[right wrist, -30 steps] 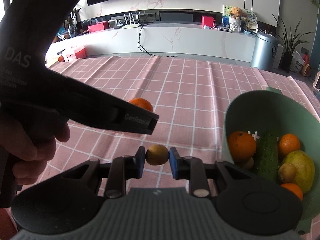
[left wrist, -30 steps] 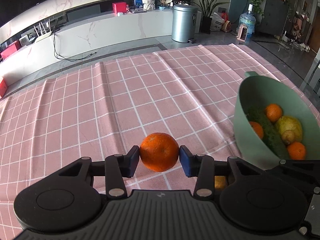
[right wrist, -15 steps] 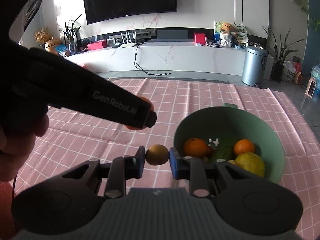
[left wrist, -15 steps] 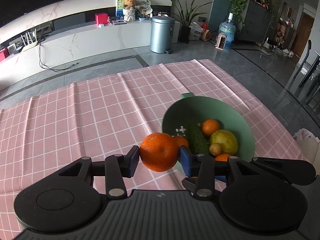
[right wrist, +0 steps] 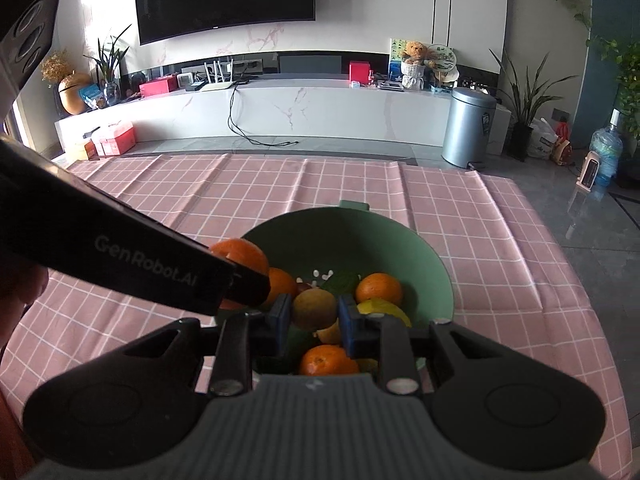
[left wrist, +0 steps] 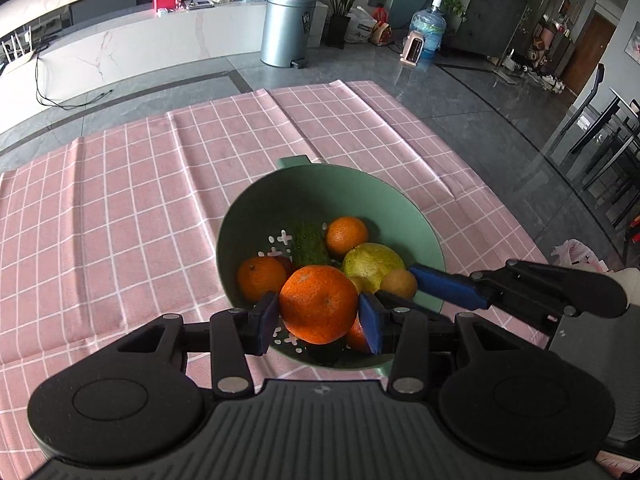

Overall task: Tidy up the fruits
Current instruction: 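Lower the orange and the kiwi into the colander and open both grippers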

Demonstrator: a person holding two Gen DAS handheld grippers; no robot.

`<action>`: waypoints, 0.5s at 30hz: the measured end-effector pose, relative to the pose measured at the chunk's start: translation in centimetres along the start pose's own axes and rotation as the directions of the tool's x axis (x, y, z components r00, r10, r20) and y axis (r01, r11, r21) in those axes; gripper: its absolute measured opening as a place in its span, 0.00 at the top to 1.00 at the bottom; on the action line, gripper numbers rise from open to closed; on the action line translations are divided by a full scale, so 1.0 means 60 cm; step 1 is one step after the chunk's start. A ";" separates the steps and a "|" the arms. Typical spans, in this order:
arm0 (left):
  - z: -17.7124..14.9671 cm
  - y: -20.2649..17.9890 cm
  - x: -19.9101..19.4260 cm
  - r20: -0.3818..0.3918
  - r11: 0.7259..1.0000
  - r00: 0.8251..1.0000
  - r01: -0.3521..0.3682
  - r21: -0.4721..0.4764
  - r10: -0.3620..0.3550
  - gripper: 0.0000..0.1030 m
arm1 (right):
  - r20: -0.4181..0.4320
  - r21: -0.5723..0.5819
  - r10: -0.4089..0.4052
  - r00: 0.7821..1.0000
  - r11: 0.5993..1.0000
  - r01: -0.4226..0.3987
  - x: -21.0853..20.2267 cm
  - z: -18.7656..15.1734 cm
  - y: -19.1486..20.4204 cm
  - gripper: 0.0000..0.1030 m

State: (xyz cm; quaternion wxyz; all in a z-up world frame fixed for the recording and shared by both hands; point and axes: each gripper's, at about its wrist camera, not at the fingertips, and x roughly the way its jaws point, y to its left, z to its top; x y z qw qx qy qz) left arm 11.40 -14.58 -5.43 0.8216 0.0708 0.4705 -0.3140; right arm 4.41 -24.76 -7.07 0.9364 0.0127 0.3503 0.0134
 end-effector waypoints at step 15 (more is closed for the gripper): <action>0.027 0.027 0.084 -0.116 0.997 0.991 -0.072 -0.018 0.069 0.52 | -0.060 -0.090 -0.001 0.998 0.996 -0.004 0.073 0.010 -0.028 0.79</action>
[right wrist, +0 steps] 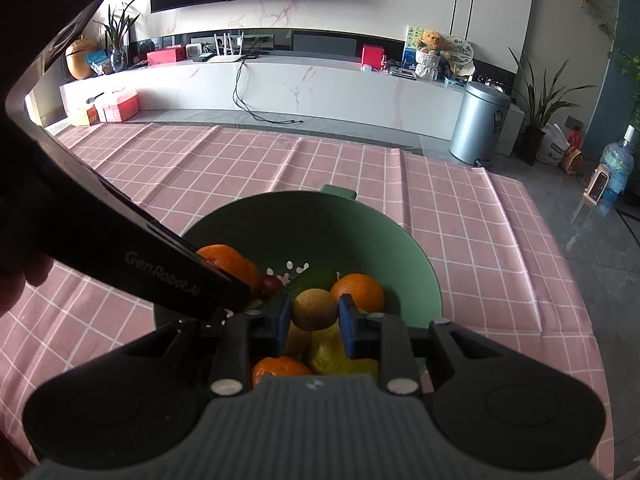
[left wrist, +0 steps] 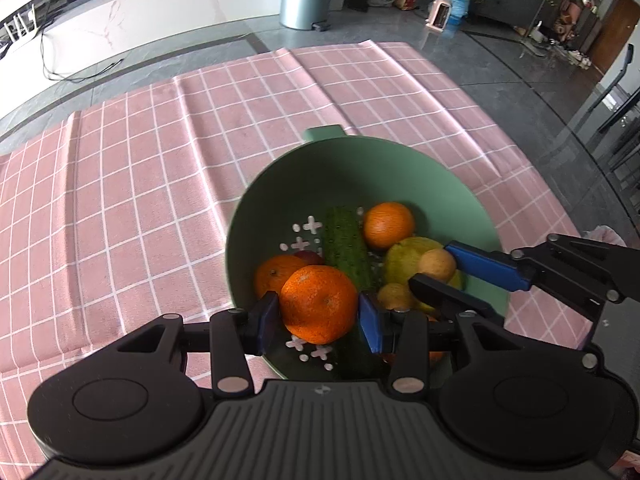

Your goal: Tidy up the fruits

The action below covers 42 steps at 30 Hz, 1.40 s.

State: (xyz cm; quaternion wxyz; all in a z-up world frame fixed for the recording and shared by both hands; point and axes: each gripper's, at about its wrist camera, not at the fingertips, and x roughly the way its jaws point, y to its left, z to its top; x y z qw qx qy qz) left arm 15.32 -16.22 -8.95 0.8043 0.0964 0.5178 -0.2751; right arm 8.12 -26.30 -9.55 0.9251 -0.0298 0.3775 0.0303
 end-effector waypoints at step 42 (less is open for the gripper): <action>0.015 -0.011 -0.082 0.182 1.000 0.983 -0.006 0.022 0.002 0.32 | -0.027 -0.022 0.000 1.000 1.000 0.000 0.006 0.034 0.005 0.44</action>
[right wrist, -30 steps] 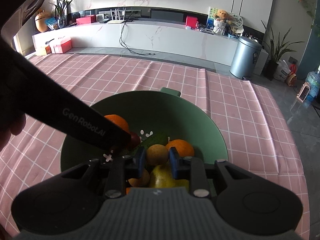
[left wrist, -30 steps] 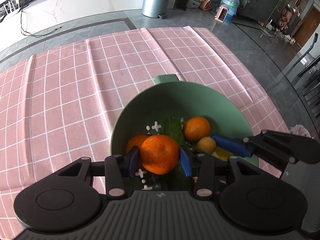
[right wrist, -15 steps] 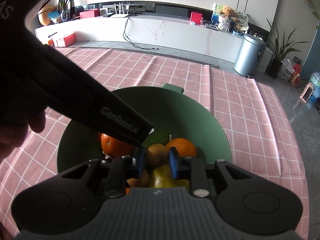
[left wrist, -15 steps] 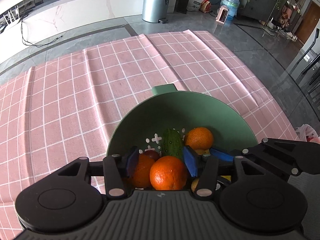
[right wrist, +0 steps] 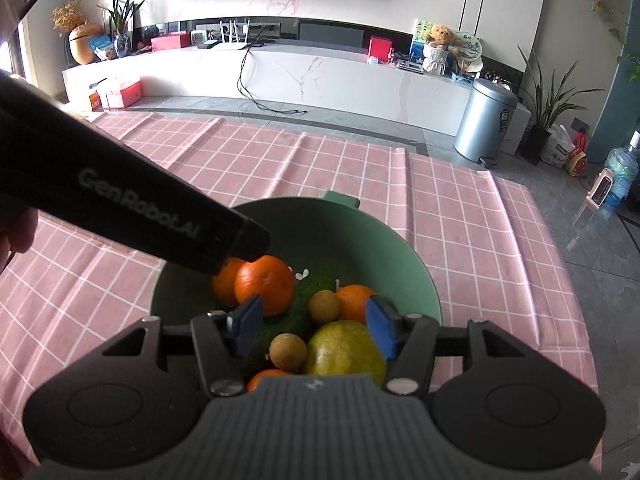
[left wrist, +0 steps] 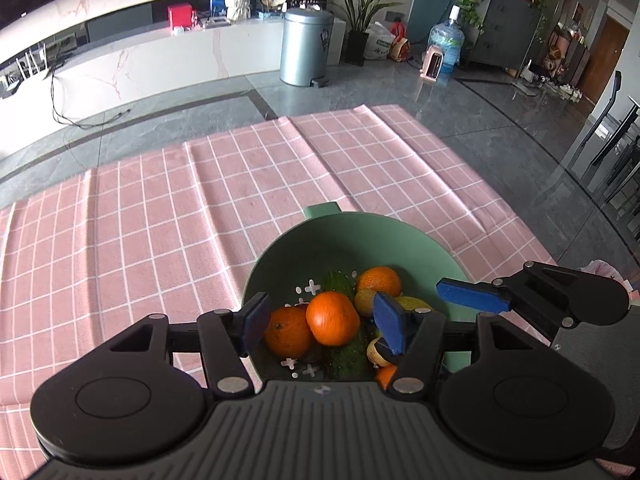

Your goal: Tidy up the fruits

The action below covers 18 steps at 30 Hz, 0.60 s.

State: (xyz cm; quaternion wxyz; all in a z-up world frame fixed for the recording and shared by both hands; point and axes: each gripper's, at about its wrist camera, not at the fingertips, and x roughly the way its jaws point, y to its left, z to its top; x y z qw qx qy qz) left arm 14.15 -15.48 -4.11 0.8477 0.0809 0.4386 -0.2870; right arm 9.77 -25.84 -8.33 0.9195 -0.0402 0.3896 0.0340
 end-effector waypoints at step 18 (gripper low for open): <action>-0.063 -0.002 -0.216 0.276 0.966 0.926 -0.240 -0.098 0.258 0.22 | 0.212 0.208 -0.017 0.977 0.978 -0.028 -0.202 0.002 0.034 0.21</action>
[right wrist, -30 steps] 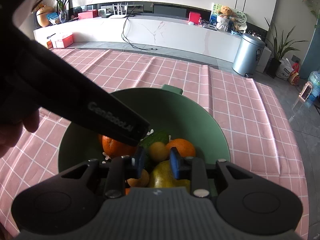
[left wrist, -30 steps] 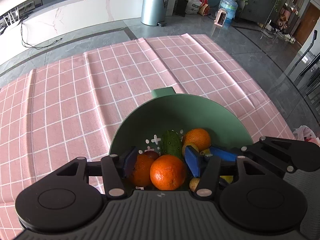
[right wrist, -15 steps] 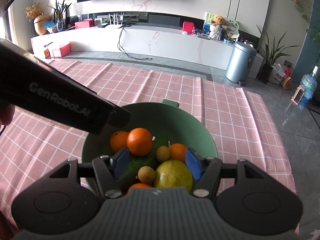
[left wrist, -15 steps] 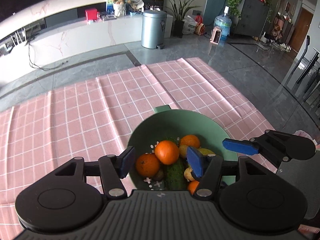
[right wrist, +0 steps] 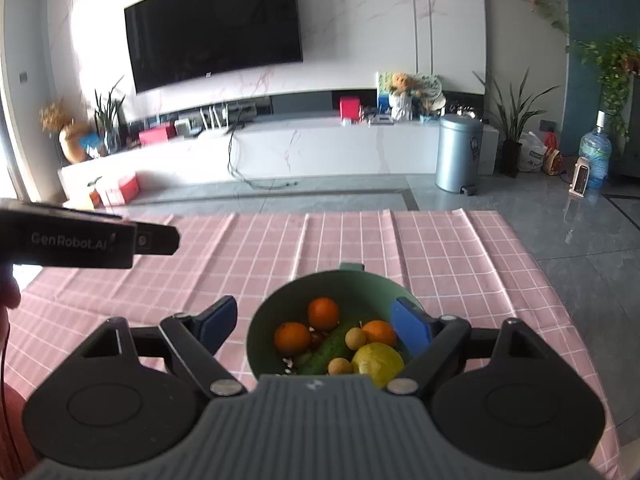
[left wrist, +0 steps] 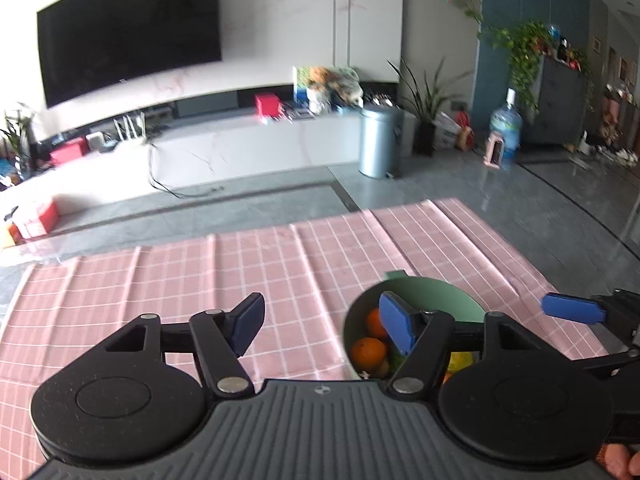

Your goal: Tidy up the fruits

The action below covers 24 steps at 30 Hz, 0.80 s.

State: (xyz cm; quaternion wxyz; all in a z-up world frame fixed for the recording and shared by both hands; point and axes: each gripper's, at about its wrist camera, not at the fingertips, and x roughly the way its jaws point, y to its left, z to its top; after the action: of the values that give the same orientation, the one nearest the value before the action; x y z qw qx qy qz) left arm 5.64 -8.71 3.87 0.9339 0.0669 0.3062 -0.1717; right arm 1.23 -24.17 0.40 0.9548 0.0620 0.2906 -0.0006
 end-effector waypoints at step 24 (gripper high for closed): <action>-0.155 0.027 -0.057 -0.056 0.998 0.997 -0.057 -0.017 0.056 0.14 | -0.016 0.027 -0.117 0.993 0.993 0.118 -0.090 -0.155 0.071 0.21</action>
State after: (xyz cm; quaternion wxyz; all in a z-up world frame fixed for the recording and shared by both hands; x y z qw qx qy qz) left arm -1.47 -4.13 -1.56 0.9301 0.0717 0.3318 -0.1404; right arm -8.25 -19.01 -3.78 0.9500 0.0583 0.3007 -0.0604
